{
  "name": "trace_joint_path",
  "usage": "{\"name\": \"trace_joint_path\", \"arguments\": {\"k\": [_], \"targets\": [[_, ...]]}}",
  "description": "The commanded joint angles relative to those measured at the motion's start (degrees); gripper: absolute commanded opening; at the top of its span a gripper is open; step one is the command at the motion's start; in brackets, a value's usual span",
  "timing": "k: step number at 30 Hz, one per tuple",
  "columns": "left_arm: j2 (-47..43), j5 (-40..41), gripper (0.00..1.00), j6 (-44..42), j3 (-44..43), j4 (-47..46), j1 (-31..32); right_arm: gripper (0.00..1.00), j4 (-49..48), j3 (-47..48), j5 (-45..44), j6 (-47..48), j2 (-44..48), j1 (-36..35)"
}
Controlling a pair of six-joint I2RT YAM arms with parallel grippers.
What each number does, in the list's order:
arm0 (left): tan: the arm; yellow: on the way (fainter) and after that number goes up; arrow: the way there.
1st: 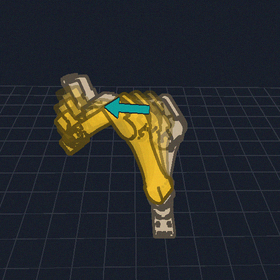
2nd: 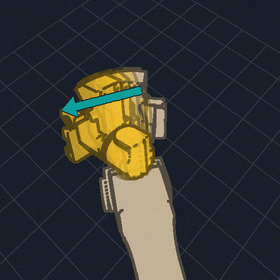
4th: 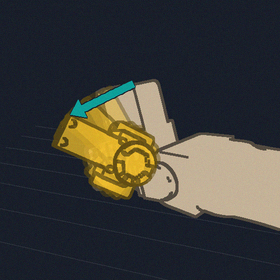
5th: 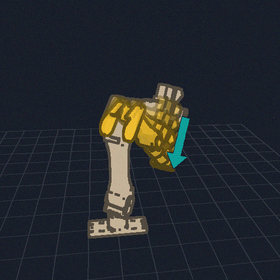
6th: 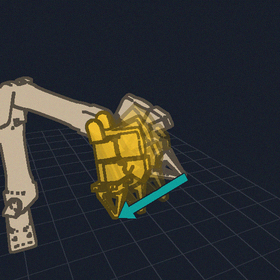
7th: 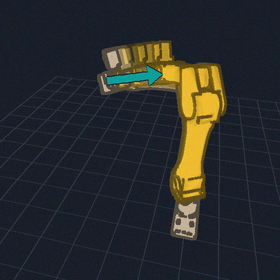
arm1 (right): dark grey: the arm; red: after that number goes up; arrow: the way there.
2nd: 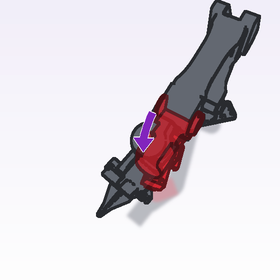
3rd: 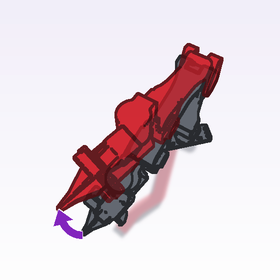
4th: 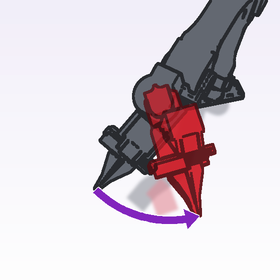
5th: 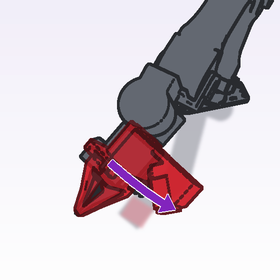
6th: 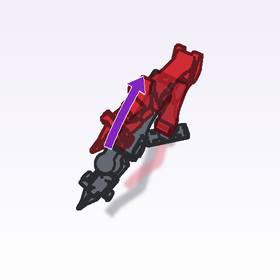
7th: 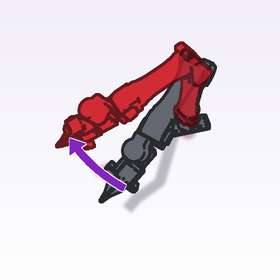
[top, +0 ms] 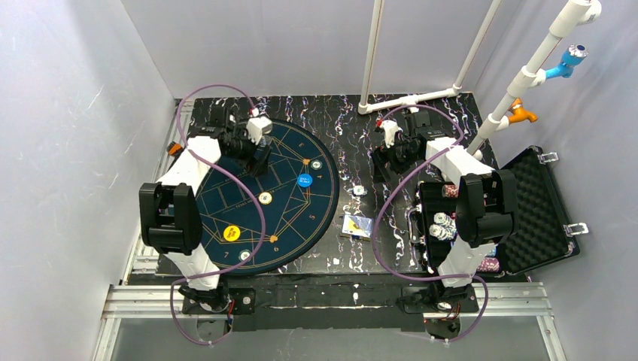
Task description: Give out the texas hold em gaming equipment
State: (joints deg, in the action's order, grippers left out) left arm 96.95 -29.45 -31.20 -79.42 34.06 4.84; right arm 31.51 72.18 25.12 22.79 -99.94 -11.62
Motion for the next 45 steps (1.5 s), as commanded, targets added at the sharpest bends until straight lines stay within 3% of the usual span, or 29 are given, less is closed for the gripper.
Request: {"name": "trace_joint_path", "arguments": {"k": [1, 11, 25, 35, 45], "targets": [[-1.9, 0.4, 0.82, -3.2, 5.5, 2.0, 0.8, 0.98, 0.2, -0.1, 1.5, 0.9, 1.1, 0.3], [-0.9, 4.5, 0.77, -2.5, 12.4, -1.1, 3.9, 0.98, 0.4, -0.4, 1.1, 1.2, 2.1, 0.3], [3.1, 11.0, 0.65, -2.5, 15.4, -3.6, 7.6, 0.98, 0.5, -0.4, 1.1, 1.2, 2.4, 0.4], [5.9, 15.3, 0.41, -0.5, 13.3, -5.0, 7.1, 0.98, 0.5, -0.4, 1.1, 1.2, 2.5, 0.3], [7.6, 14.7, 0.36, -1.2, 11.4, -3.4, 6.8, 0.98, 0.4, -0.4, 0.8, 1.2, 2.3, 0.4]]}}
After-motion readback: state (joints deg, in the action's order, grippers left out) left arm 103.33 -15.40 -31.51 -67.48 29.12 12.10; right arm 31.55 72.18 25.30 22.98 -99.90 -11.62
